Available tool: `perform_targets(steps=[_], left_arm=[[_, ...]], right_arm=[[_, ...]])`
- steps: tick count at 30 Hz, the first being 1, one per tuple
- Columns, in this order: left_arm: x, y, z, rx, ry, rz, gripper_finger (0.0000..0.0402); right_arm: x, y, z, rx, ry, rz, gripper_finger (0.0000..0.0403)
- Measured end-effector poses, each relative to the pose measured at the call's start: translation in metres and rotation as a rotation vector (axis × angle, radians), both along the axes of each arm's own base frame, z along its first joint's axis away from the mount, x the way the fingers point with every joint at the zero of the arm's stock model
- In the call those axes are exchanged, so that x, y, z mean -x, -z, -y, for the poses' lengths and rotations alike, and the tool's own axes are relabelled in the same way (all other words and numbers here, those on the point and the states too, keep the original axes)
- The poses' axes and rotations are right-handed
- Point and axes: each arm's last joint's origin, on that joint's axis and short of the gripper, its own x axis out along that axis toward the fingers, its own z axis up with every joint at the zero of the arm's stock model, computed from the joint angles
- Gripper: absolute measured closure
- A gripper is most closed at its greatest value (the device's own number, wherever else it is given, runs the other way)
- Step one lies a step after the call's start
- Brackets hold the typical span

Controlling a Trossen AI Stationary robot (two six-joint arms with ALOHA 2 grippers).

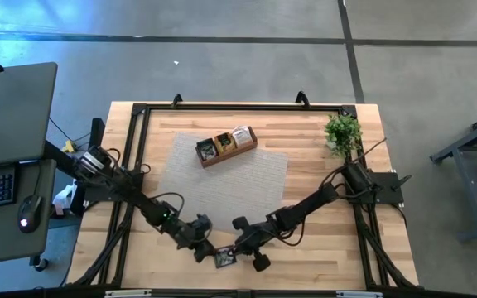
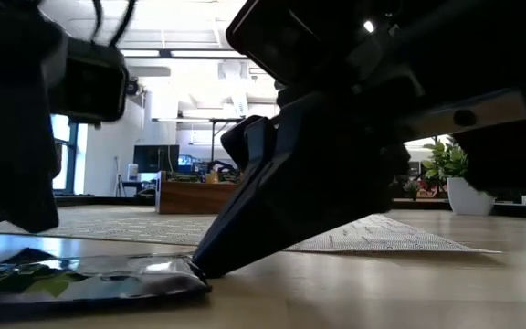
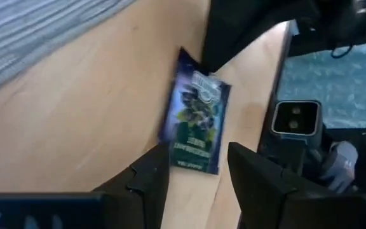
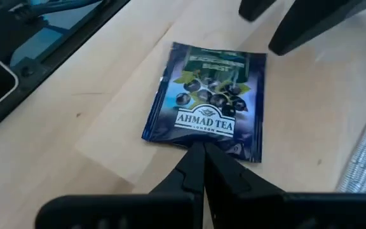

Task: Pick & Place Tea
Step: Put the purple tea bag into the left section of the wooden organizer

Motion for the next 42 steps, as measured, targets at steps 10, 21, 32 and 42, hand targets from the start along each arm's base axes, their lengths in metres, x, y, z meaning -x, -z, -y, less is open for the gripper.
perform_targets(steps=[10,21,32,42], left_arm=[[0.004,0.005,0.0,0.159,-0.022,-0.173,0.0243],[0.004,0.005,-0.001,0.161,-0.035,-0.177,0.0243],[0.003,0.004,-0.001,0.164,-0.048,-0.172,0.0243],[0.004,0.005,-0.001,0.158,-0.047,-0.181,0.0243]], right_arm=[[0.0,0.001,0.002,-0.01,0.026,-0.022,0.0402],[-0.005,-0.029,-0.006,-0.049,-0.067,0.173,0.0403],[-0.01,0.015,-0.003,-0.102,-0.056,0.088,0.0403],[-0.011,0.019,0.004,0.004,0.097,0.096,0.0403]])
